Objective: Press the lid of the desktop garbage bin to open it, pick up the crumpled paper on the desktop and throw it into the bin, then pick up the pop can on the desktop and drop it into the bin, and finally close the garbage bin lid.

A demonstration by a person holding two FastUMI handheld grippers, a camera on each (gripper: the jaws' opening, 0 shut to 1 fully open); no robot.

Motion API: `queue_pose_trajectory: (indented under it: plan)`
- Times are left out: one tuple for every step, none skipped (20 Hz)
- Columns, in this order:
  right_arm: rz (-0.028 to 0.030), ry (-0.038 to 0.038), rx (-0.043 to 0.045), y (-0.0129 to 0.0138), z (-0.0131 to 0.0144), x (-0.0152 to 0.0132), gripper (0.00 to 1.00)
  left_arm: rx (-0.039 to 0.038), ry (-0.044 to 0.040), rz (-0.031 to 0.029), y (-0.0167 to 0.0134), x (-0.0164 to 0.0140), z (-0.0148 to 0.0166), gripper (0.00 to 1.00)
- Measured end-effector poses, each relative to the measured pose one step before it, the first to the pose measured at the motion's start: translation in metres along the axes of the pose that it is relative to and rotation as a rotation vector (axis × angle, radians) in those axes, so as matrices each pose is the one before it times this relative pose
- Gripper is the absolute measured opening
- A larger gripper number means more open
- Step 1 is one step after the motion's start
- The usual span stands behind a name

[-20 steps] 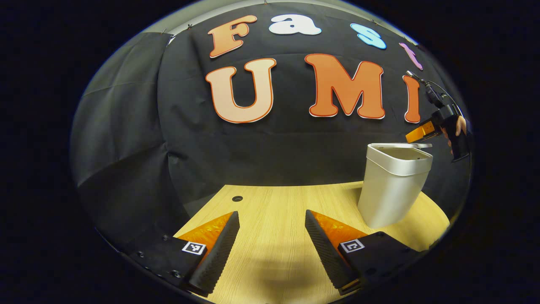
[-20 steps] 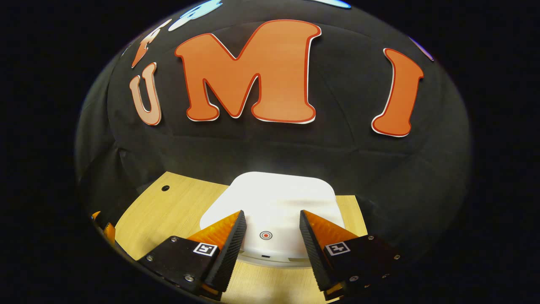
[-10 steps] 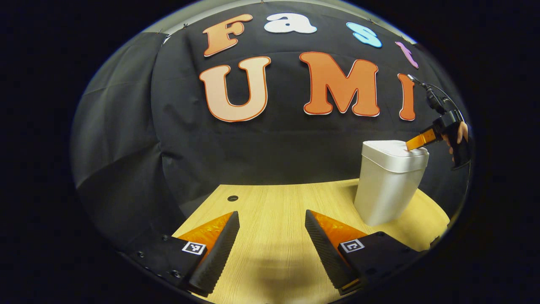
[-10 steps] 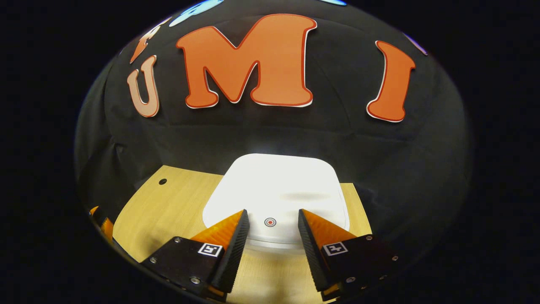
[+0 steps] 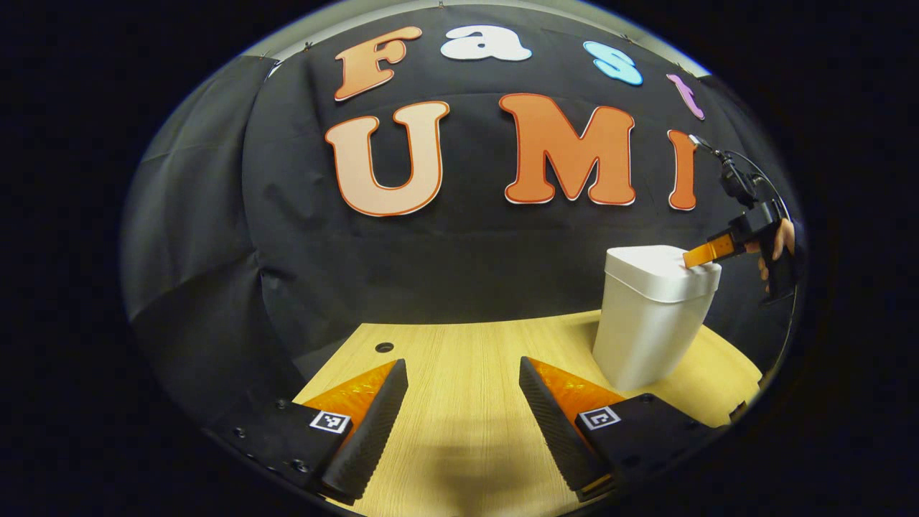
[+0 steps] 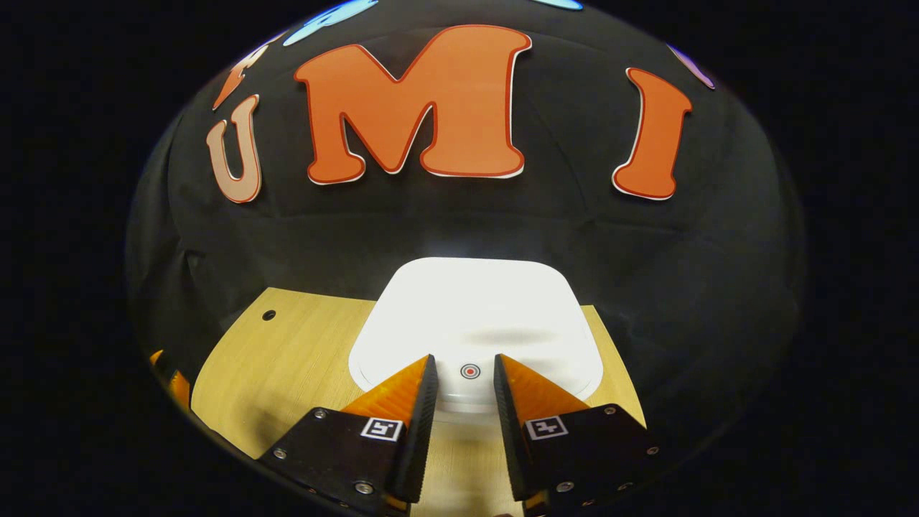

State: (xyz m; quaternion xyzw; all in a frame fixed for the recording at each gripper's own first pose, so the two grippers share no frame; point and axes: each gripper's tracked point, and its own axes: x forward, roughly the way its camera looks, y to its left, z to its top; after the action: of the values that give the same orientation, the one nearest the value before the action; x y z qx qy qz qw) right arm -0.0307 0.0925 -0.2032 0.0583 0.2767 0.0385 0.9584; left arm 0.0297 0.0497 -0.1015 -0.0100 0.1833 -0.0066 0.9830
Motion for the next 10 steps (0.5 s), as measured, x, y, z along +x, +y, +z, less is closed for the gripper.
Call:
queue_pose_trajectory:
  plan:
    - [-0.00336, -0.00934, -0.00125, 0.00021, 0.00045, -0.0004, 0.48, 0.00081, -0.0086, -0.00595, 0.00007, -0.00079, 0.00461, 0.99]
    - [-0.00346, -0.01692, 0.01202, -0.00137, 0.00097, -0.00088, 0.48, 0.00143, -0.0092, -0.00573, 0.00031, 0.00108, 0.00488, 0.99]
    - [0.00002, -0.00895, 0.02151, 0.00023, 0.00003, -0.00021, 0.48, 0.00105, -0.00675, -0.00545, 0.00092, 0.00156, 0.00559, 0.99]
    - [-0.0001, -0.01385, 0.02345, -0.00018, 0.0007, -0.00059, 0.47, 0.00076, -0.00691, -0.00761, -0.00055, 0.00156, 0.00347, 0.99]
    - [0.00201, -0.00534, 0.01459, -0.00045, -0.00014, -0.00179, 0.48, 0.00125, -0.00194, -0.00413, 0.00073, 0.00035, 0.00332, 0.99]
    - [0.00221, -0.00348, 0.00796, 0.00079, -0.00145, -0.00209, 0.47, 0.00122, -0.00454, -0.00685, 0.00033, 0.00109, 0.00403, 0.99]
    - [0.00179, -0.00224, 0.00601, 0.00029, -0.00072, -0.0028, 0.47, 0.00038, -0.00809, -0.0048, -0.00019, 0.0012, 0.00405, 0.99]
    - [-0.00256, -0.00623, 0.01013, 0.00016, -0.00127, -0.0033, 0.47, -0.00083, -0.00914, -0.00601, 0.0007, 0.00114, 0.0057, 0.99]
    - [0.00298, -0.01794, 0.00988, 0.00212, 0.00233, -0.00314, 0.47, -0.0038, -0.01028, -0.00405, 0.00036, 0.00143, 0.00594, 0.99]
    - [-0.0012, -0.02643, 0.00765, 0.00263, 0.00299, -0.00375, 0.48, -0.00618, -0.0094, -0.00544, 0.00014, 0.00103, 0.00532, 0.99]
